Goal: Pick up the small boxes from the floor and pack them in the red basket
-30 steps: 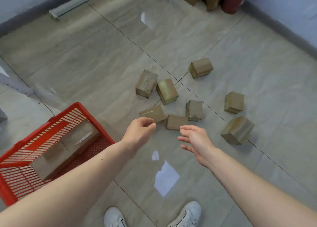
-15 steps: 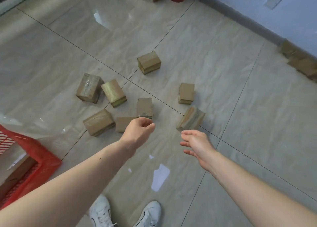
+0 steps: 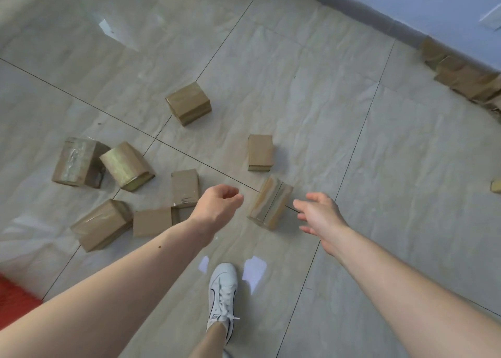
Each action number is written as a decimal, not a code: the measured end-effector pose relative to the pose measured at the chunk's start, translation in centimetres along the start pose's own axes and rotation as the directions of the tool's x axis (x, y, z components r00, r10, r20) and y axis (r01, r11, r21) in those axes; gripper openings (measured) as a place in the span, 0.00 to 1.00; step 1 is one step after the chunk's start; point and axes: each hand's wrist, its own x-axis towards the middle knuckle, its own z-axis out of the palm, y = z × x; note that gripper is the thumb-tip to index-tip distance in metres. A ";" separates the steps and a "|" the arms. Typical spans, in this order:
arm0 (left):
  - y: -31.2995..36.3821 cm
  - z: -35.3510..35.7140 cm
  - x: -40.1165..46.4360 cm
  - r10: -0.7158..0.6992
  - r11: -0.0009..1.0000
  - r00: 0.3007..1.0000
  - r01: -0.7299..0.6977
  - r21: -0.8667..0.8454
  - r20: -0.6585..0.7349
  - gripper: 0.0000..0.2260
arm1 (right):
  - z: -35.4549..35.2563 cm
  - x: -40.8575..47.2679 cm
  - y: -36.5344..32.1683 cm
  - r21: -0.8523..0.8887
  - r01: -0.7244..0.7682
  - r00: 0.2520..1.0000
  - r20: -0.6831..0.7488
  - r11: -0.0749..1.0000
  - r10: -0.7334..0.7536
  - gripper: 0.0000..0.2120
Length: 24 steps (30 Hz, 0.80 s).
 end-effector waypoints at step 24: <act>-12.7 15.2 18.4 -0.438 0.883 0.898 0.438 -0.168 0.035 0.27 | 2.7 27.5 5.6 -0.415 0.013 0.989 0.138 0.910 0.048 0.27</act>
